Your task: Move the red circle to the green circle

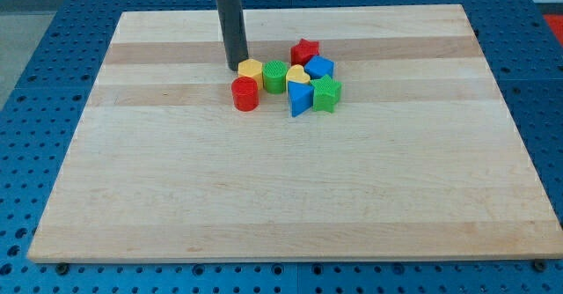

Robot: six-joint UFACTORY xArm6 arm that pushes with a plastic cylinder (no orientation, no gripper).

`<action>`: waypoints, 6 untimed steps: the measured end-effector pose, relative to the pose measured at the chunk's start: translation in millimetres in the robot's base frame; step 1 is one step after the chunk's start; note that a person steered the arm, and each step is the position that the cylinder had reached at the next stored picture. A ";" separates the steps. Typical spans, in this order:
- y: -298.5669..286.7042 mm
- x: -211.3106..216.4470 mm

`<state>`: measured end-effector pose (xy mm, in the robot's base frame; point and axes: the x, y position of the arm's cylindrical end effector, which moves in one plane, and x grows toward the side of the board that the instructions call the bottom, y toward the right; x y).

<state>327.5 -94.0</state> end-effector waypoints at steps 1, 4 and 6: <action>-32.5 11.2; -0.3 58.9; 4.6 58.5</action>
